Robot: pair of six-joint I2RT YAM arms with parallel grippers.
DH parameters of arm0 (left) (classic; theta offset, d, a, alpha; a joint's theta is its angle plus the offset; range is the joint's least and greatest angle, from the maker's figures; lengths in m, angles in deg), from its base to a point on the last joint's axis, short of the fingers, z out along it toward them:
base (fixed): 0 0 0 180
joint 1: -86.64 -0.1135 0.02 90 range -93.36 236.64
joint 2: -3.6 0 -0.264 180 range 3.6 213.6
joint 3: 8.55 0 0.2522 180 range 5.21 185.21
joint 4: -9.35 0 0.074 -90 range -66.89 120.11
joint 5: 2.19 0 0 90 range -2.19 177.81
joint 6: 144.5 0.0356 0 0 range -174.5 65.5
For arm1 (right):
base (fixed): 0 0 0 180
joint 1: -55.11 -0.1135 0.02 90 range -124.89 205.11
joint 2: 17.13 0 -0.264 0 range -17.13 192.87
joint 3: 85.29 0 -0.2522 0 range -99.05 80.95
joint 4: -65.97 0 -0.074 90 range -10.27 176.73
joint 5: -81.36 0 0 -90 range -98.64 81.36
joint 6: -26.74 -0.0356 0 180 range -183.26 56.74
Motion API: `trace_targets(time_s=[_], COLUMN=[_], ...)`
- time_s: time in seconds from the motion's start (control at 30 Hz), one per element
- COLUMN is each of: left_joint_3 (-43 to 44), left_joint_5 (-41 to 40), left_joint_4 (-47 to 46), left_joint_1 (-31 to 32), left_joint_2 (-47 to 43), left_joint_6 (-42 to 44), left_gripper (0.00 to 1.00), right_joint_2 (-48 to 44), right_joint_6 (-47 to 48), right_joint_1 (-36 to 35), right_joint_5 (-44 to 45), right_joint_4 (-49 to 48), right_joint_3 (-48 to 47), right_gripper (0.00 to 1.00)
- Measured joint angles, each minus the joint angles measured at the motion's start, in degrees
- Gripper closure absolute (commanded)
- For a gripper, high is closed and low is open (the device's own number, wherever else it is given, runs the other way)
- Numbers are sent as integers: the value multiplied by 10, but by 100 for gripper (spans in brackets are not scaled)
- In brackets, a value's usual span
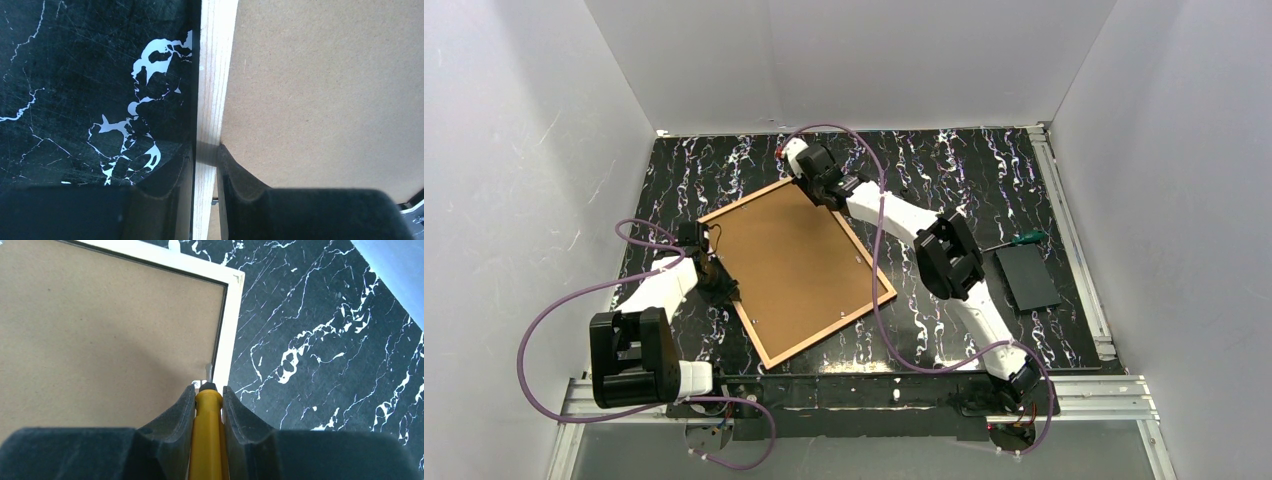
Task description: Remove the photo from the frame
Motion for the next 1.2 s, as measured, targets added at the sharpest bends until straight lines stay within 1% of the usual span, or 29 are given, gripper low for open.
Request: trace_targets(time_s=[0.23,0.8,1.07,1.2], left_joint_3=[1,1,1,1], left_joint_5=[-2,-2,-2,-2], left_joint_4=[6,10,13,13], left_joint_1=[3,3,3,3], left_joint_2=[0,0,0,0], left_joint_6=[-2,-3,-4,-4], left_gripper=[100,100,100,100], right_joint_2=[30,25,3,-33], right_joint_6=[17,25,9,-8], right_joint_1=[-2,-9,-9,-7], right_joint_5=[9,20,11,-10], right_joint_4=[40,105,118,114], right_joint_3=[-41,-51,-22,30], right_gripper=[99,99,99,99])
